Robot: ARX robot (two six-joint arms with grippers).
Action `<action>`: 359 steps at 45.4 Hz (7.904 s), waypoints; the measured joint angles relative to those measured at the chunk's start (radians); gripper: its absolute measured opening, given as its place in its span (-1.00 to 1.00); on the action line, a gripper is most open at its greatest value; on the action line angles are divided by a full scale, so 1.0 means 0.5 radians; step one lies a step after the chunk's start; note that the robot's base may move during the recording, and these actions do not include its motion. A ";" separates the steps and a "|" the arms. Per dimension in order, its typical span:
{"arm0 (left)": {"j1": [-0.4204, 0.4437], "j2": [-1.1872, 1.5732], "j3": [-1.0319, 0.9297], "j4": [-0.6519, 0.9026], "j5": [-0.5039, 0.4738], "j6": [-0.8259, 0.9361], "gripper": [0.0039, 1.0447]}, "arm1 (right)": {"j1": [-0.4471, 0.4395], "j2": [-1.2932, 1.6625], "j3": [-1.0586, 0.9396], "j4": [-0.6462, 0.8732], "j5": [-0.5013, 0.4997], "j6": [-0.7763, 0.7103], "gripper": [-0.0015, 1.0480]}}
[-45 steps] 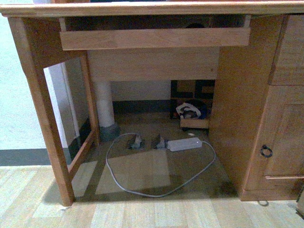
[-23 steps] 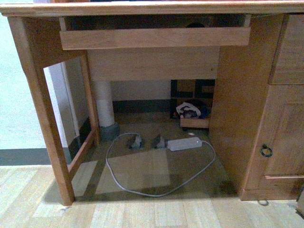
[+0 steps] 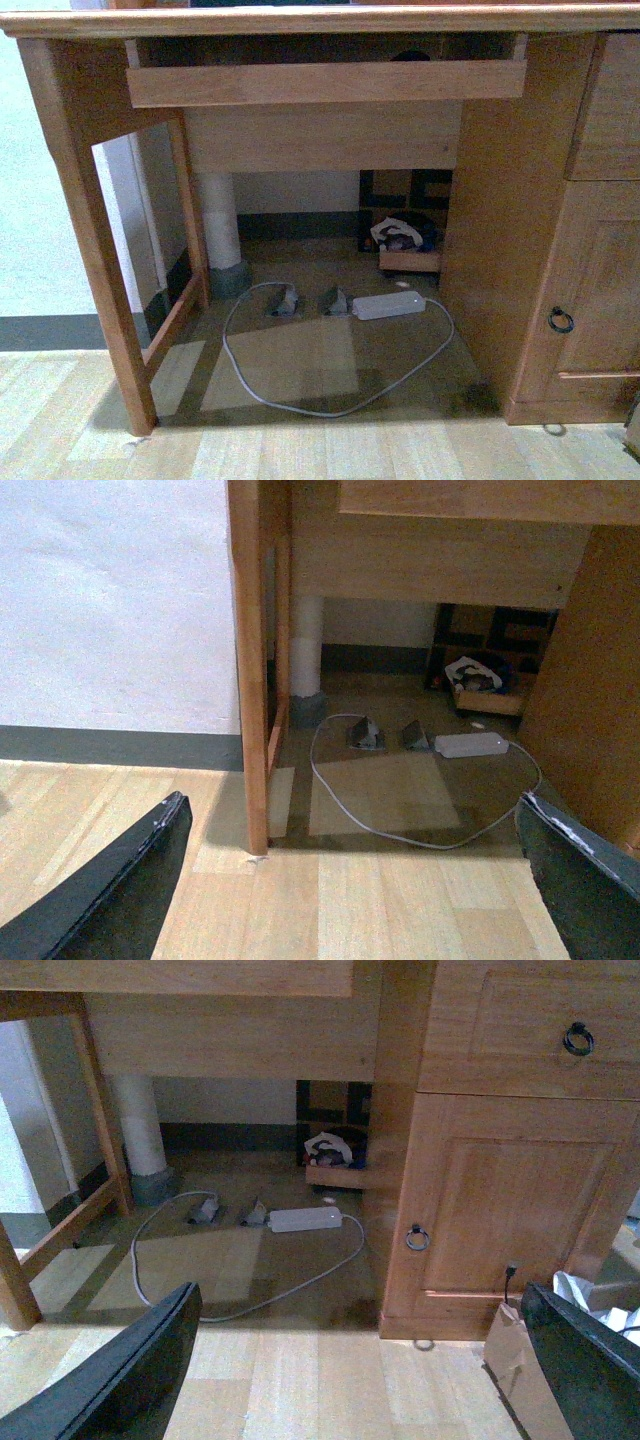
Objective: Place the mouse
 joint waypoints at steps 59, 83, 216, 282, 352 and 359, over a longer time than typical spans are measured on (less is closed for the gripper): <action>0.000 0.000 -0.001 -0.001 0.002 0.005 0.88 | 0.000 0.000 0.000 -0.003 0.002 0.003 0.87; 0.000 0.001 -0.001 0.003 0.002 0.006 0.88 | 0.000 0.000 0.000 0.003 0.002 -0.001 0.87; -0.244 4.479 1.932 2.142 0.018 -2.336 0.88 | 0.000 0.000 0.000 0.000 -0.001 0.000 0.87; -0.402 4.049 1.614 1.665 -0.110 -2.690 0.09 | 0.000 0.000 0.000 0.000 0.000 0.000 0.87; -0.243 2.163 0.926 1.136 -0.259 -0.022 0.03 | 0.000 0.000 0.000 0.000 -0.001 0.000 0.87; -0.208 1.997 0.698 1.284 -0.197 -0.014 -0.46 | 0.000 0.000 0.000 0.000 0.000 0.000 0.87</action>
